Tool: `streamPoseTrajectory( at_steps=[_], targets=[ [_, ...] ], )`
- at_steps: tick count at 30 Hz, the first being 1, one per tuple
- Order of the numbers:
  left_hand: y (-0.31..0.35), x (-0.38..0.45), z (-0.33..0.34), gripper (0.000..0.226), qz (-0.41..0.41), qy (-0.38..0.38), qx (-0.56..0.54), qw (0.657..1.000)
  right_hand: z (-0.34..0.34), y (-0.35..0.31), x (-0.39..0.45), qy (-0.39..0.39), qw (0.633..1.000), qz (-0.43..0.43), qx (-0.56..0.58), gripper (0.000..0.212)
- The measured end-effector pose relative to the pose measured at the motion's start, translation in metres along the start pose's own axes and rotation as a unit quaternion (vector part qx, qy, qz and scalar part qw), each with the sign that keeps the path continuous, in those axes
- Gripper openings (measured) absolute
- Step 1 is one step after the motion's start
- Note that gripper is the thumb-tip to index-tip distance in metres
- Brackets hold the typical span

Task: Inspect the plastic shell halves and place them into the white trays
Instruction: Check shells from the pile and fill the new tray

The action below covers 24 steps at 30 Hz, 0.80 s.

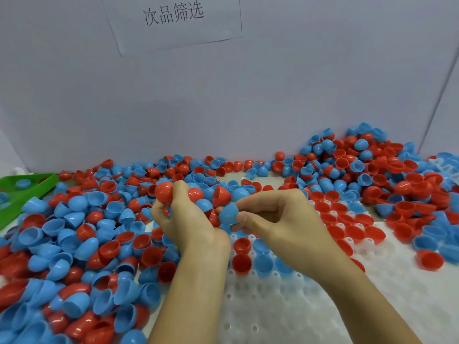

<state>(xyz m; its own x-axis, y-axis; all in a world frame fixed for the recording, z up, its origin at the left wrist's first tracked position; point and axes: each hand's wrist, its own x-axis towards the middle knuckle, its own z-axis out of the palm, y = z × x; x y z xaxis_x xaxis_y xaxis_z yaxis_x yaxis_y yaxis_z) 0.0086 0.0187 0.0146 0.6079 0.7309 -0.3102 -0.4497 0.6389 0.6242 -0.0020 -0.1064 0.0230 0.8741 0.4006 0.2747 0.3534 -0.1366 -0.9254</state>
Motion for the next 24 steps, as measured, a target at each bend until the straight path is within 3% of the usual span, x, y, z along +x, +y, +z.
streamPoseTrajectory(
  at_steps=[2, 9, 16, 24],
  targets=[
    [0.002, 0.001, 0.002, 0.037, -0.002, -0.003, -0.005, 1.000, -0.003, -0.001, 0.000, 0.006, 0.999, 0.008, 0.040, 0.020],
    [-0.002, -0.004, 0.004, 0.036, -0.017, -0.004, 0.034, 0.999, -0.002, -0.002, 0.003, 0.066, 0.995, 0.028, 0.070, 0.009],
    [-0.003, -0.006, 0.005, 0.028, 0.015, 0.002, 0.025, 1.000, 0.002, -0.002, 0.002, 0.081, 0.993, 0.069, 0.060, 0.026],
    [-0.004, -0.009, 0.005, 0.020, 0.027, 0.005, 0.030, 0.999, 0.012, 0.001, 0.002, 0.136, 0.990, 0.009, -0.020, 0.028]
  ],
)
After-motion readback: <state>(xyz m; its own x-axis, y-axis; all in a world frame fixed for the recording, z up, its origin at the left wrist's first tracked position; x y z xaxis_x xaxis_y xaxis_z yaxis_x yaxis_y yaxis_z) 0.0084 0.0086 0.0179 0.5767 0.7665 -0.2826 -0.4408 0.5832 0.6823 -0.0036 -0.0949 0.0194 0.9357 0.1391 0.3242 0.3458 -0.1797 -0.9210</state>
